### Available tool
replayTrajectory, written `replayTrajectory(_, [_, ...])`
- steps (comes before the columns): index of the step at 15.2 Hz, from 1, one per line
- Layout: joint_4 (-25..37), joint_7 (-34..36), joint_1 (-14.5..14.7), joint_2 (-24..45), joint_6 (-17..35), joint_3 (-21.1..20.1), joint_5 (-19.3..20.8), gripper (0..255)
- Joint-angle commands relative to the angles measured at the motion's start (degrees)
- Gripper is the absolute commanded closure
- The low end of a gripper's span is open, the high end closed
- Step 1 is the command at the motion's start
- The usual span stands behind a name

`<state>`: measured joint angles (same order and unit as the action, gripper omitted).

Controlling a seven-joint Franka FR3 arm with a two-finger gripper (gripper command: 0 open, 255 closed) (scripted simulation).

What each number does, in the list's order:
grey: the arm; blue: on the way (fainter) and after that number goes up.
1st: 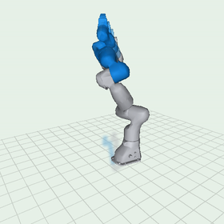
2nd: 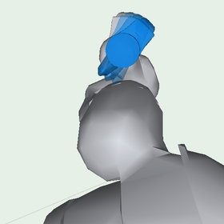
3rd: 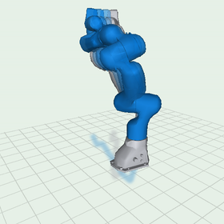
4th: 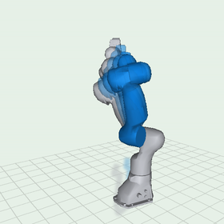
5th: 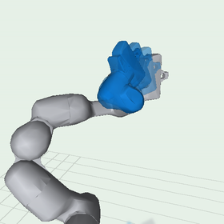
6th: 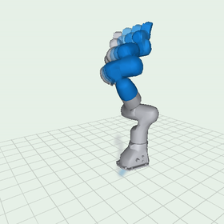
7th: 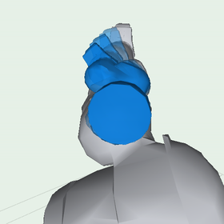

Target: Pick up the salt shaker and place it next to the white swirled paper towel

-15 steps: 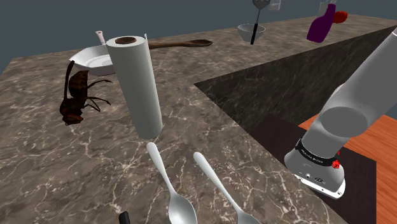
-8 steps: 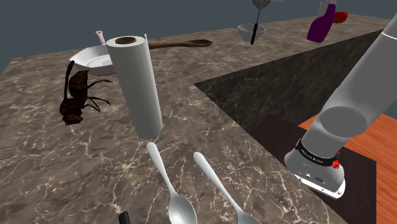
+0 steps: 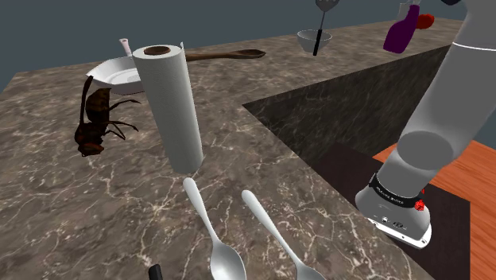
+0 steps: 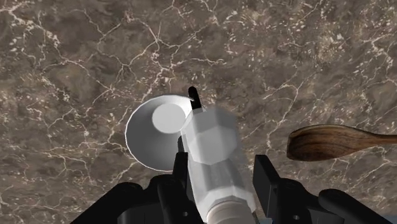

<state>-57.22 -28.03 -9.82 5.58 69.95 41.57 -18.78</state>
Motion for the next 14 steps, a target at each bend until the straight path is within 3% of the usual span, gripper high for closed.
replayTrajectory(1, [5.4,-0.4,-2.2,3.0,-3.4,0.9,-3.1,255])
replayTrajectory(4, [17.7,-0.6,-9.6,9.8,-10.4,1.5,-11.1,255])
replayTrajectory(6, [5.7,2.6,1.4,0.7,-4.8,0.8,-1.2,255])
replayTrajectory(8, [-2.0,7.1,7.7,-6.4,-1.4,-1.9,5.9,255])
replayTrajectory(10, [-7.7,11.7,10.9,-12.1,0.8,-5.9,10.8,255])
replayTrajectory(14, [-16.2,19.7,13.0,-20.3,3.2,-13.9,16.3,255])
